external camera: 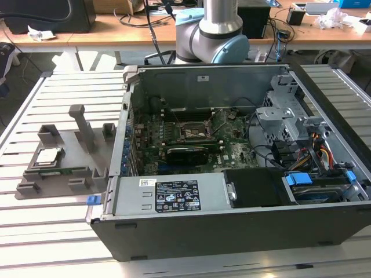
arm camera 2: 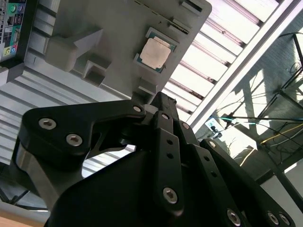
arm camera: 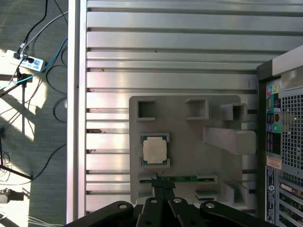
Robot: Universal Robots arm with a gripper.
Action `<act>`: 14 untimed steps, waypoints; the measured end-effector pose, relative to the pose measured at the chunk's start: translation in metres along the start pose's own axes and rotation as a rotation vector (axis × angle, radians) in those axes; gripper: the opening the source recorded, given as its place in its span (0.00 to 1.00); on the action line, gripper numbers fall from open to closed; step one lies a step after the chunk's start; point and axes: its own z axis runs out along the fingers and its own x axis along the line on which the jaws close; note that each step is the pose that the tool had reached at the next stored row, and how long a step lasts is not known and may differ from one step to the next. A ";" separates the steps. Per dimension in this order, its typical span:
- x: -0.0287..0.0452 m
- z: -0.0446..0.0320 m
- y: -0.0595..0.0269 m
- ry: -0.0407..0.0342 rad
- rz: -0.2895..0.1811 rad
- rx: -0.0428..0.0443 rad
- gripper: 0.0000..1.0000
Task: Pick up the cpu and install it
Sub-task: 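Pick up the cpu and move it towards the insertion slot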
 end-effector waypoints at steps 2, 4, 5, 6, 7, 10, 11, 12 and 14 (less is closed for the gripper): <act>0.0001 0.0000 0.0000 0.0000 0.000 0.0000 0.11; 0.0002 0.0000 0.0000 -0.0001 0.000 0.0000 0.11; 0.0002 0.0000 0.0000 0.0000 0.000 0.0000 0.17; 0.0002 0.0000 0.0000 0.0000 0.000 0.0000 0.24; 0.0003 0.0000 0.0000 -0.0001 0.000 -0.0001 0.29; 0.0003 0.0000 0.0000 0.0000 0.000 0.0000 0.42; 0.0003 0.0000 0.0000 0.0000 0.000 -0.0001 0.47; 0.0003 0.0000 0.0000 -0.0001 0.000 0.0000 0.47; 0.0004 0.0000 0.0000 -0.0001 0.000 -0.0001 0.66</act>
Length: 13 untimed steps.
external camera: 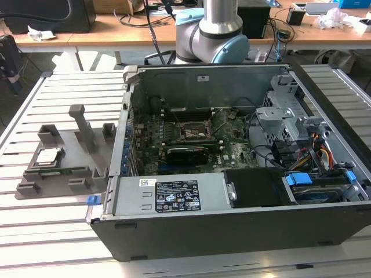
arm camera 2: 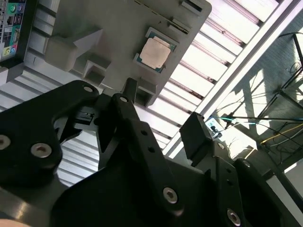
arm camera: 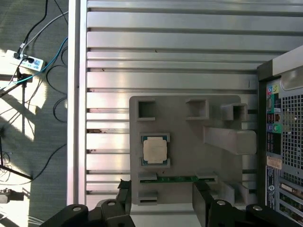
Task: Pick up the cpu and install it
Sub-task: 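Pick up the cpu and move it towards the insertion slot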
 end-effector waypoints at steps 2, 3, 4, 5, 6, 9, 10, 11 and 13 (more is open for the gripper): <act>0.0001 0.0000 0.0000 0.0001 0.000 0.0001 0.66; 0.0001 0.0000 0.0000 0.0000 0.000 0.0000 0.66; 0.0001 0.0000 0.0000 0.0001 0.000 0.0001 0.66; 0.0002 0.0004 0.0000 0.0001 0.000 0.0003 0.66; 0.0002 0.0009 0.0000 0.0001 0.000 0.0011 0.66; 0.0002 0.0030 0.0000 0.0001 0.000 0.0044 0.66; 0.0002 0.0034 0.0000 0.0001 0.000 0.0045 0.66; 0.0003 0.0060 -0.0001 -0.0001 0.000 0.0044 0.66; 0.0004 0.0098 -0.0002 0.0000 0.000 0.0045 0.66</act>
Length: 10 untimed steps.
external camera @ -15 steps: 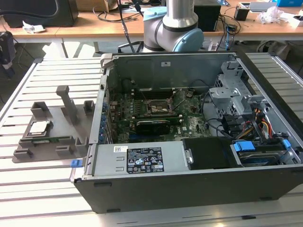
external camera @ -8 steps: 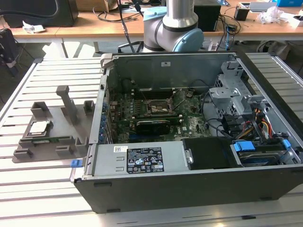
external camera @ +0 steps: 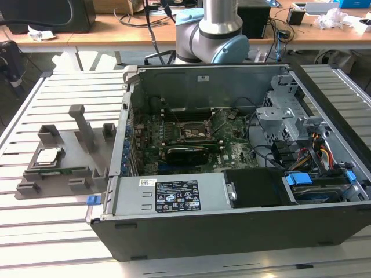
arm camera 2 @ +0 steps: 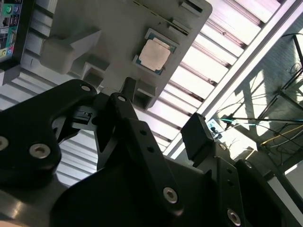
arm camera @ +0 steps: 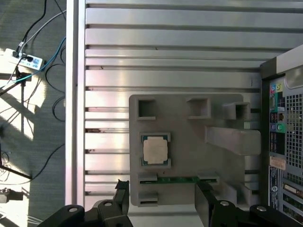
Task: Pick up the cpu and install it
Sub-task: 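Pick up the cpu and move it towards the insertion slot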
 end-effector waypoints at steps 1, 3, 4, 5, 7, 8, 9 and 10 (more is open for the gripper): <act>0.0000 0.0011 0.0000 0.0002 0.000 0.0000 0.66; 0.0001 0.0030 0.0000 0.0001 0.000 0.0000 0.66; 0.0001 0.0040 0.0000 0.0002 0.000 0.0000 0.66; 0.0001 0.0057 -0.0001 0.0000 0.000 0.0000 0.66; 0.0002 0.0077 -0.0001 0.0001 0.000 0.0000 0.66; 0.0002 0.0091 -0.0001 0.0001 0.000 0.0000 0.66; 0.0003 0.0099 -0.0001 0.0002 0.000 0.0001 0.66; 0.0003 0.0106 -0.0001 0.0001 0.000 0.0001 0.66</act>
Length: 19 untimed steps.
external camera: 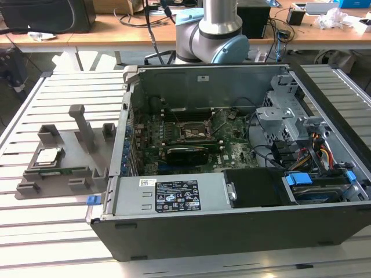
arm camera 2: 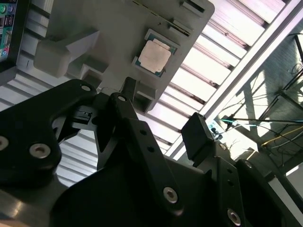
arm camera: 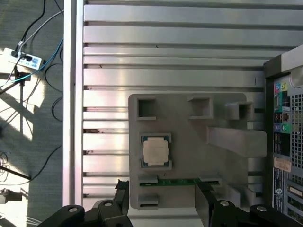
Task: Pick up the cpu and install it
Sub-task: 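Pick up the cpu and move it towards the insertion slot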
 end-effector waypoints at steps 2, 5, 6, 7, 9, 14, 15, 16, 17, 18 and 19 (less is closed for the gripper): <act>0.0000 0.0015 0.0000 0.0000 0.000 -0.0001 0.66; 0.0001 0.0036 0.0000 -0.0001 0.000 -0.0001 0.66; 0.0001 0.0046 0.0000 -0.0001 0.000 -0.0001 0.66; 0.0001 0.0052 0.0000 -0.0001 0.000 -0.0001 0.66; 0.0002 0.0067 -0.0001 -0.0001 0.000 -0.0001 0.66; 0.0003 0.0099 -0.0001 -0.0001 0.000 0.0000 0.66; 0.0003 0.0104 -0.0001 -0.0001 0.000 -0.0001 0.66; 0.0003 0.0110 -0.0001 0.0000 0.000 -0.0001 0.66; 0.0003 0.0120 -0.0001 -0.0001 0.000 -0.0001 0.66; 0.0003 0.0126 -0.0001 0.0000 0.000 -0.0001 0.66; 0.0003 0.0132 -0.0001 0.0000 0.000 0.0000 0.66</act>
